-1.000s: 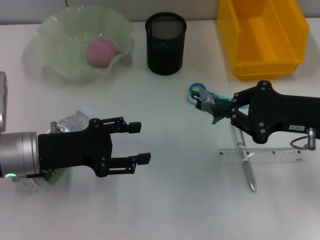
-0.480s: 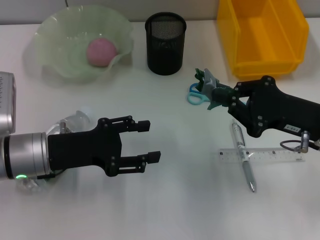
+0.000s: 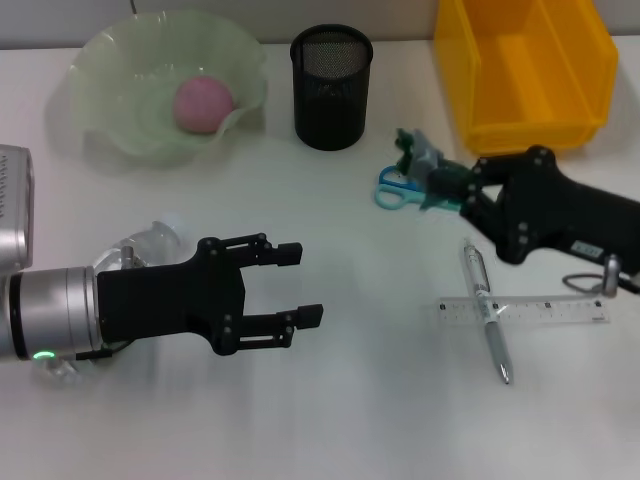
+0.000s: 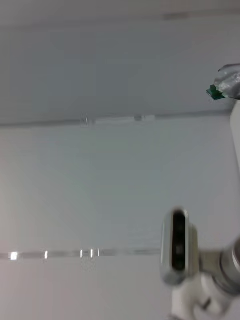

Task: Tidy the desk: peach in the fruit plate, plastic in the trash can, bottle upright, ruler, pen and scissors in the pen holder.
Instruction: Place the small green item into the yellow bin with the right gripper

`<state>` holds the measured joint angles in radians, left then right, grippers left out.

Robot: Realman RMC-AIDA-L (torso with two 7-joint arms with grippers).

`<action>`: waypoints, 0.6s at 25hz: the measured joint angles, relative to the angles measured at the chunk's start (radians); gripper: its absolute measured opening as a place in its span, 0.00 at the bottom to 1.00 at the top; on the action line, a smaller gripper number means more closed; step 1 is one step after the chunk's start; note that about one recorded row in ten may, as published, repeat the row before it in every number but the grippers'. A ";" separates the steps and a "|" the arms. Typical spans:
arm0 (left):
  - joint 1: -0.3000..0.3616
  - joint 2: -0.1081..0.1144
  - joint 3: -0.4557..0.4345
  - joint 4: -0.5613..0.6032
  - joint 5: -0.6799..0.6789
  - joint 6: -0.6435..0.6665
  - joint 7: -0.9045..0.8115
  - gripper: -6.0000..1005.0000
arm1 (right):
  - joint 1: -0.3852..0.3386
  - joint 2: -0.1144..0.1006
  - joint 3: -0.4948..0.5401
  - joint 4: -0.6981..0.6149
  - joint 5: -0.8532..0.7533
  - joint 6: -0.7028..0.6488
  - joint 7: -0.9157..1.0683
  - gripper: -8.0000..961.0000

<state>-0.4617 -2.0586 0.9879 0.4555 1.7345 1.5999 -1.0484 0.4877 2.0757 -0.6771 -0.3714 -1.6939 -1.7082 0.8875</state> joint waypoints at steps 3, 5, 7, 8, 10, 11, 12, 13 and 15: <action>0.000 0.000 0.000 0.000 0.000 0.000 -0.001 0.74 | 0.000 0.003 0.043 0.003 0.015 0.051 -0.014 0.01; -0.001 0.000 0.000 0.000 0.000 0.001 -0.002 0.74 | 0.000 0.004 0.069 0.009 0.040 0.090 -0.032 0.01; -0.001 0.000 0.000 0.000 0.000 0.002 -0.002 0.74 | 0.000 0.004 0.077 0.017 0.083 0.130 -0.052 0.01; -0.002 0.000 0.000 0.000 0.000 0.002 -0.002 0.74 | 0.000 0.004 0.078 0.019 0.111 0.154 -0.065 0.01; -0.002 0.000 0.000 0.000 0.000 0.002 -0.002 0.74 | -0.003 0.004 0.079 0.023 0.175 0.208 -0.088 0.01; -0.004 0.000 0.000 0.000 0.000 0.003 -0.002 0.74 | -0.007 0.004 0.080 0.025 0.244 0.262 -0.103 0.01; -0.004 0.000 0.000 0.000 0.000 0.004 -0.003 0.74 | -0.007 0.004 0.080 0.025 0.244 0.262 -0.103 0.01; -0.004 0.000 0.000 0.000 -0.001 0.004 -0.003 0.74 | -0.008 0.004 0.081 0.025 0.287 0.296 -0.109 0.01; -0.004 0.000 0.000 0.000 -0.001 0.005 -0.004 0.74 | -0.008 0.004 0.082 0.025 0.340 0.351 -0.116 0.01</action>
<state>-0.4662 -2.0586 0.9878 0.4555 1.7337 1.6049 -1.0522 0.4797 2.0799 -0.5955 -0.3464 -1.3537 -1.3574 0.7719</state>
